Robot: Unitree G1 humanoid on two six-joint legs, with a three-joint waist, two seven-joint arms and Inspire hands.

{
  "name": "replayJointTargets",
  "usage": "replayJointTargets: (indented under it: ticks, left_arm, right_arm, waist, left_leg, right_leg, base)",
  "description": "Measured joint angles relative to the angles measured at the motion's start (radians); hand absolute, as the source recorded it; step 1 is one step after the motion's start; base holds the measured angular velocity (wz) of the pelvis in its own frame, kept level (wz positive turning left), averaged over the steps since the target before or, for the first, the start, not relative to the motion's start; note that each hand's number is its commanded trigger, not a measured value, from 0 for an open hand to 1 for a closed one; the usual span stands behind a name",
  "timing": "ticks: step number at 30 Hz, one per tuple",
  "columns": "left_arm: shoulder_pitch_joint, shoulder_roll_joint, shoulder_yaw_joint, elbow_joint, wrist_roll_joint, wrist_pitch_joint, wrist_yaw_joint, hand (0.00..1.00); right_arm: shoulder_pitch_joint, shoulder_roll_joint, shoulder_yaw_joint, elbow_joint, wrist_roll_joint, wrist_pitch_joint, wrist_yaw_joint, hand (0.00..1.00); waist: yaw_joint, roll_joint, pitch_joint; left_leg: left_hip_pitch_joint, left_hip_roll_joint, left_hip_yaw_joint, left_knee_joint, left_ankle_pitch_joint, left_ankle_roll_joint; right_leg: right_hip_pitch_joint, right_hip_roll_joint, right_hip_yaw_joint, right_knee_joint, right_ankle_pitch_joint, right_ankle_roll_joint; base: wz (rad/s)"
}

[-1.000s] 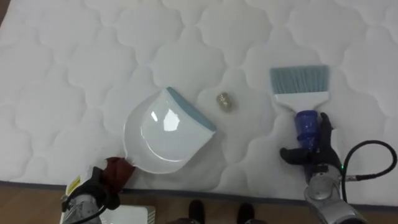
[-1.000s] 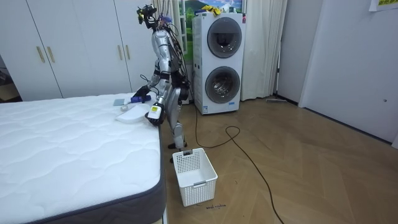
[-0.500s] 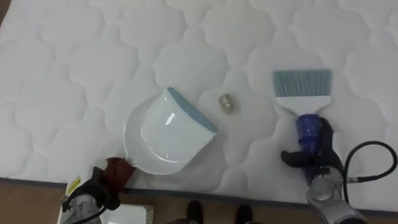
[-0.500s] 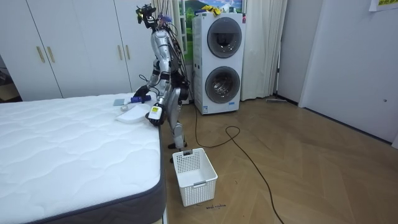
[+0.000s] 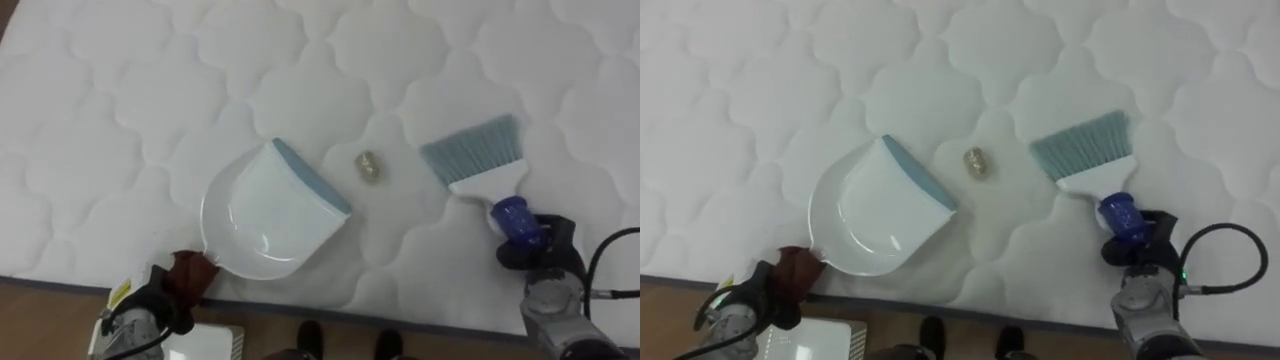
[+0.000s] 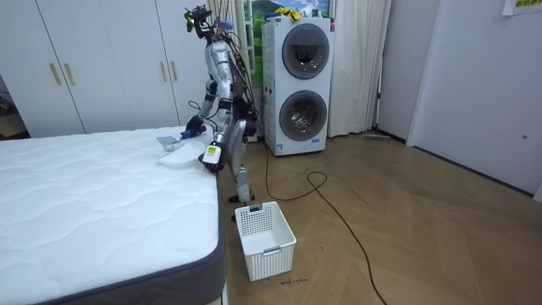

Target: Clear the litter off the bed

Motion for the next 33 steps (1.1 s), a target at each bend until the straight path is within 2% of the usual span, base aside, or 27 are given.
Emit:
replayJointTargets:
  ticks: [4,9,16,20,25,26,27,33]
  left_arm:
    - [-0.011,0.005,0.001,-0.008,0.048,0.013,-0.002,1.0]
    - [-0.022,0.018,0.002,-0.031,0.12,0.038,0.002,1.0]
    - [-0.026,0.058,0.0,-0.065,0.245,0.053,0.033,1.0]
    - [-0.04,0.076,-0.009,-0.077,0.324,0.066,0.062,1.0]
    - [-0.071,0.091,-0.009,-0.079,0.405,0.082,0.078,1.0]
    - [-0.076,0.102,-0.01,-0.085,0.423,0.087,0.084,1.0]
    - [-0.079,0.112,-0.011,-0.095,0.439,0.095,0.094,1.0]
    - [-0.082,0.128,-0.023,-0.122,0.494,0.119,0.127,1.0]
  right_arm:
    - [-0.016,-0.002,-0.017,0.025,-0.001,0.014,0.02,1.0]
    - [-0.023,-0.009,-0.015,0.034,-0.004,0.045,0.039,1.0]
    - [-0.035,-0.036,-0.014,0.03,-0.006,0.07,0.062,1.0]
    - [-0.039,-0.071,-0.004,0.038,-0.048,0.091,0.078,1.0]
    - [-0.083,-0.113,0.028,0.064,-0.185,0.13,0.079,1.0]
    - [-0.098,-0.122,0.033,0.07,-0.216,0.141,0.08,1.0]
    - [-0.107,-0.133,0.044,0.07,-0.243,0.154,0.08,1.0]
    - [-0.151,-0.179,0.071,0.079,-0.396,0.211,0.082,1.0]
  waist:
    - [0.004,-0.002,0.0005]
    - [0.008,-0.004,-0.0001]
    - [0.005,-0.01,-0.0014]
    - [0.008,-0.037,0.0024]
    - [0.018,-0.067,0.0075]
    - [0.018,-0.075,0.0074]
    - [0.019,-0.083,0.0109]
    - [0.04,-0.105,0.0102]
  left_leg:
    - [-0.001,-0.001,0.0,0.012,-0.001,0.0]
    - [-0.003,0.002,0.002,0.022,-0.001,0.0]
    - [-0.011,-0.003,0.007,0.029,-0.001,0.002]
    - [-0.012,-0.015,0.007,0.037,-0.001,0.002]
    - [-0.014,-0.013,0.008,0.043,-0.001,0.002]
    - [-0.019,-0.012,0.007,0.046,-0.001,0.002]
    - [-0.022,-0.01,0.007,0.051,-0.001,0.002]
    - [-0.029,-0.006,0.01,0.055,-0.001,0.002]
  right_leg:
    - [-0.001,-0.01,-0.003,0.017,-0.006,-0.002]
    - [-0.002,-0.006,-0.002,0.017,-0.007,-0.003]
    - [-0.018,-0.015,-0.001,0.053,-0.013,-0.003]
    - [-0.036,-0.034,-0.002,0.098,-0.035,-0.004]
    - [-0.042,-0.031,0.001,0.103,-0.036,-0.006]
    - [-0.045,-0.03,0.0,0.102,-0.037,-0.008]
    - [-0.045,-0.029,0.0,0.102,-0.037,-0.008]
    - [-0.048,-0.029,-0.005,0.099,-0.032,-0.011]
  base:
    - [0.02]
    - [0.01]
    - [0.01]
    - [0.06]
    - [-0.01]
    - [0.0]
    - [0.0]
    - [-0.01]
